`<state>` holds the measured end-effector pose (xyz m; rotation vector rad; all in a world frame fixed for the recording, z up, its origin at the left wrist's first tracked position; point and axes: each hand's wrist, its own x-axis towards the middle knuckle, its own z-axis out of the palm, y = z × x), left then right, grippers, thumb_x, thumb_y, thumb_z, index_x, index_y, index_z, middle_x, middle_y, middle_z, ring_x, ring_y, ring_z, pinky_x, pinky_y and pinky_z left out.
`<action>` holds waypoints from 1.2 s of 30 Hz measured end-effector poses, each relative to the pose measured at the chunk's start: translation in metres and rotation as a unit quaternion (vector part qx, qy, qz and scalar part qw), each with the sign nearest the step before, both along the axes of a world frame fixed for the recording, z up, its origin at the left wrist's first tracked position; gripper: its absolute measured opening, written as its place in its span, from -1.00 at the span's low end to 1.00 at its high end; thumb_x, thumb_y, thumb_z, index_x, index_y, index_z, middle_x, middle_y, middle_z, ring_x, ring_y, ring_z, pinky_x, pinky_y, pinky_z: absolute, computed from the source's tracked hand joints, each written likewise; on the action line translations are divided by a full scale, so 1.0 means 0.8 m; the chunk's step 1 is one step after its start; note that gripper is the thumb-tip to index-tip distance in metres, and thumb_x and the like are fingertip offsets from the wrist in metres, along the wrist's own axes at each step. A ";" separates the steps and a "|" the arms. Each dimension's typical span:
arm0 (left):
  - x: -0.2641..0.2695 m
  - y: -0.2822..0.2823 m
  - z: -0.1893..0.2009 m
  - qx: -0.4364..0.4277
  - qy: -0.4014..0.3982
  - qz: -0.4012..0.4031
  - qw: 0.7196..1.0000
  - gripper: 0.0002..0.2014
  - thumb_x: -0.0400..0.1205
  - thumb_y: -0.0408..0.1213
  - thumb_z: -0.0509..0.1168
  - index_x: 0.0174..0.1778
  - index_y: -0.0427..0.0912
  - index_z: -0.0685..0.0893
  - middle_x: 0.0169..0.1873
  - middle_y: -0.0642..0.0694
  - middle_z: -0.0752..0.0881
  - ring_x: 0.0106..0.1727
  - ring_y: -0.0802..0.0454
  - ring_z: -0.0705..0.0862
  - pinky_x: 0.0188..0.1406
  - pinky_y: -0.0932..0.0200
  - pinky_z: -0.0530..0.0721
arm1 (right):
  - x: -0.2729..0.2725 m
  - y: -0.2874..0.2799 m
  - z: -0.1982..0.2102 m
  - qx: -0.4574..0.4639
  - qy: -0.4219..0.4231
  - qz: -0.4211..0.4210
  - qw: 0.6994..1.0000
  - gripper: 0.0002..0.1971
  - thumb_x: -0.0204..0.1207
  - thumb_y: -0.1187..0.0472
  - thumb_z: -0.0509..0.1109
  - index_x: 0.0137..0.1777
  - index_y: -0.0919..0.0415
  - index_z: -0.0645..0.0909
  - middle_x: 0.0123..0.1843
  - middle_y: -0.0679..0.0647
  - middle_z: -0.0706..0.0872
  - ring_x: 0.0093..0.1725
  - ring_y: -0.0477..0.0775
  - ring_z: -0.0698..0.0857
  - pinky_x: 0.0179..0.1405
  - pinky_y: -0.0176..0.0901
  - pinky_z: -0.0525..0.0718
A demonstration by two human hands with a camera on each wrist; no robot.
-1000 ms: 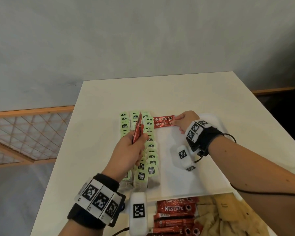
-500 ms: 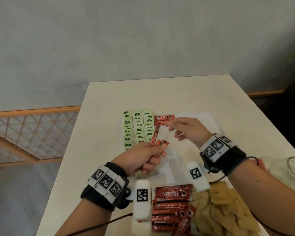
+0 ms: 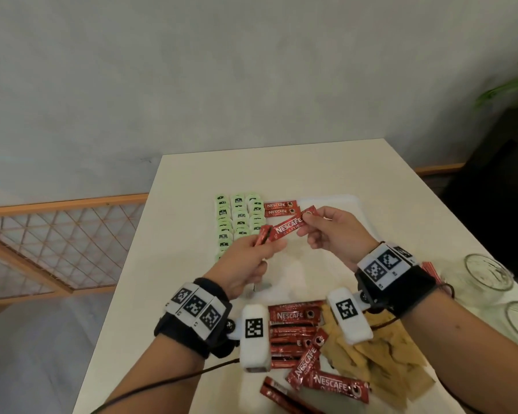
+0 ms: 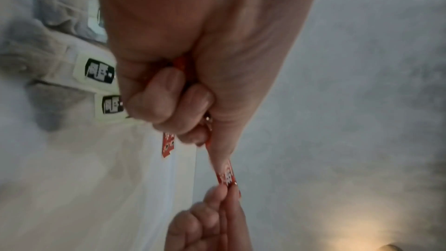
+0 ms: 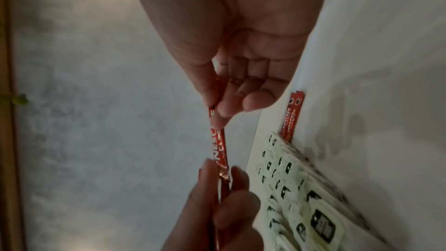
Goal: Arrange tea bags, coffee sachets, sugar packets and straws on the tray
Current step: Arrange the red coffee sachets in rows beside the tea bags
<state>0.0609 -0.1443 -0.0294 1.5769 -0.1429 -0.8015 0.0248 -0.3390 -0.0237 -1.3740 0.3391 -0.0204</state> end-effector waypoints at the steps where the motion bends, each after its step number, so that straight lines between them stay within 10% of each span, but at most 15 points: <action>1: -0.002 -0.004 0.001 -0.015 -0.005 0.040 0.999 -0.74 0.62 -0.15 0.44 -0.18 -0.12 0.47 -0.48 0.04 0.32 -0.61 0.16 0.16 -0.70 0.29 0.15 | -0.002 0.003 0.001 0.013 0.003 0.003 1.000 -0.94 0.63 0.31 0.35 -0.03 0.31 0.55 -0.27 0.23 0.79 -0.51 -0.01 0.61 -0.47 -0.25 0.63; 10: -0.005 -0.007 0.011 0.015 -0.124 0.088 0.988 -0.71 0.64 -0.18 0.43 -0.35 -0.12 0.51 -0.57 0.06 0.36 -0.68 0.18 0.25 -0.72 0.33 0.24 | -0.014 0.000 0.011 -0.067 0.045 0.064 0.995 -0.93 0.50 0.35 0.48 -0.07 0.36 0.72 -0.12 0.27 0.81 -0.41 -0.01 0.62 -0.31 -0.21 0.66; 19: -0.002 -0.017 0.000 0.030 -0.125 0.089 0.988 -0.73 0.67 -0.21 0.37 -0.31 -0.13 0.48 -0.61 0.11 0.37 -0.69 0.20 0.28 -0.69 0.30 0.27 | 0.006 -0.005 0.000 -0.145 0.058 0.063 0.986 -0.78 0.35 0.16 0.64 -0.18 0.32 0.75 -0.40 0.09 0.72 -0.54 -0.05 0.47 -0.48 -0.25 0.50; 27: 0.032 -0.017 -0.005 -0.010 -0.091 0.126 0.988 -0.84 0.68 -0.19 0.36 -0.12 -0.17 0.57 -0.48 0.06 0.43 -0.64 0.20 0.32 -0.68 0.33 0.31 | 0.039 -0.033 -0.021 -0.015 0.073 0.018 0.997 -0.85 0.58 0.36 0.41 0.08 0.41 0.70 -0.14 0.23 0.80 -0.39 -0.02 0.68 -0.22 -0.17 0.80; 36: 0.066 0.003 -0.010 -0.043 -0.025 0.188 0.981 -0.83 0.78 -0.29 0.12 0.14 -0.22 0.60 -0.26 -0.17 0.64 -0.41 -0.02 0.63 -0.47 0.09 0.66 | 0.106 -0.067 -0.086 -0.260 0.203 -0.043 0.943 -0.80 0.51 0.22 0.52 0.05 0.33 0.76 -0.38 0.10 0.64 -0.43 0.02 0.54 -0.41 -0.25 0.60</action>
